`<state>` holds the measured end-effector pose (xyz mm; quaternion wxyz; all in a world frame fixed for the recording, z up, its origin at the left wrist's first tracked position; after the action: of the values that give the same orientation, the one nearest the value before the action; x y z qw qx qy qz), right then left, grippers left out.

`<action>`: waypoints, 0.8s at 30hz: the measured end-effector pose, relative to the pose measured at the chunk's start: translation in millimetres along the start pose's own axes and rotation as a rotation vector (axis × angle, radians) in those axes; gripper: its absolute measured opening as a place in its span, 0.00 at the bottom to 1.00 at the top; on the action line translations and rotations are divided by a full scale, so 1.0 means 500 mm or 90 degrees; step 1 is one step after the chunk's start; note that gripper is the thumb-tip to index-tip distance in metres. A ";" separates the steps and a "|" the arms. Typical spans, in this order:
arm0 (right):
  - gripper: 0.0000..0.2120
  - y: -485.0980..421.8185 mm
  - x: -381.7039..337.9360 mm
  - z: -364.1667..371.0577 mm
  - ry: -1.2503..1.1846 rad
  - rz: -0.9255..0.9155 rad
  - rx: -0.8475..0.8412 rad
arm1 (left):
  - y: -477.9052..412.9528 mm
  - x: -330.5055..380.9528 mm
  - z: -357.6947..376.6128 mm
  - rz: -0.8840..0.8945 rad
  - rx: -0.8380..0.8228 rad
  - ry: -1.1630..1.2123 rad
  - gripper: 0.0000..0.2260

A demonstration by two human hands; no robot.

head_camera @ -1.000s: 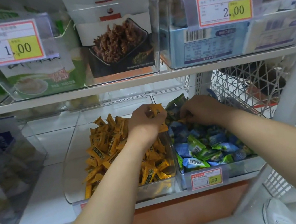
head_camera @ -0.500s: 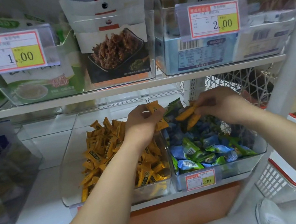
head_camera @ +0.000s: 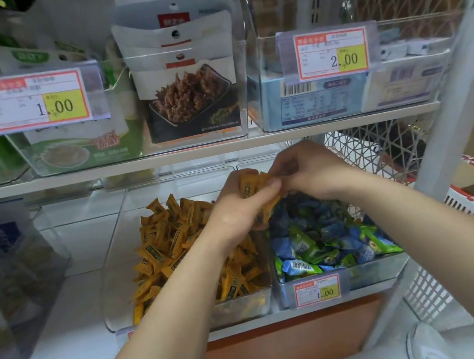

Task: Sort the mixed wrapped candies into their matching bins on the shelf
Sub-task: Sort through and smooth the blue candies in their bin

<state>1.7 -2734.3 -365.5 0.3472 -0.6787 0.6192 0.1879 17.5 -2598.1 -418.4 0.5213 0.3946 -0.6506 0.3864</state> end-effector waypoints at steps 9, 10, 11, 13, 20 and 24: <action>0.02 -0.071 0.067 -0.002 -0.284 0.110 0.127 | -0.016 -0.023 -0.205 0.015 0.210 -0.302 0.24; 0.02 -0.074 0.091 -0.010 -0.233 0.111 0.144 | -0.016 -0.032 -0.220 0.001 0.212 -0.373 0.26; 0.02 -0.076 0.111 -0.010 -0.172 0.106 0.142 | -0.020 -0.043 -0.229 -0.016 0.208 -0.456 0.29; 0.02 -0.077 0.141 0.018 -0.062 0.090 0.083 | -0.024 -0.048 -0.231 -0.012 0.210 -0.599 0.34; 0.25 -0.028 0.178 0.175 0.153 0.016 -0.269 | -0.035 -0.042 -0.058 0.071 0.044 -0.473 0.28; 0.16 -0.010 0.195 0.133 0.315 -0.009 -0.282 | -0.027 -0.063 -0.002 0.095 -0.025 -0.518 0.25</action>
<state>34.2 -2756.5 -476.8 0.0315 -0.7670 0.6243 0.1450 34.8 -2598.9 -447.8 0.1999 0.4570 -0.8375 0.2232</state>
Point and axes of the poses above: each hand's wrist, its own y-axis away from the middle knuckle, its own z-axis out of the palm, x = y × z, the point moved 9 cm from there along -y, towards the middle knuckle, and after that the axes turned 2 degrees about x, right-handed, at the moved point
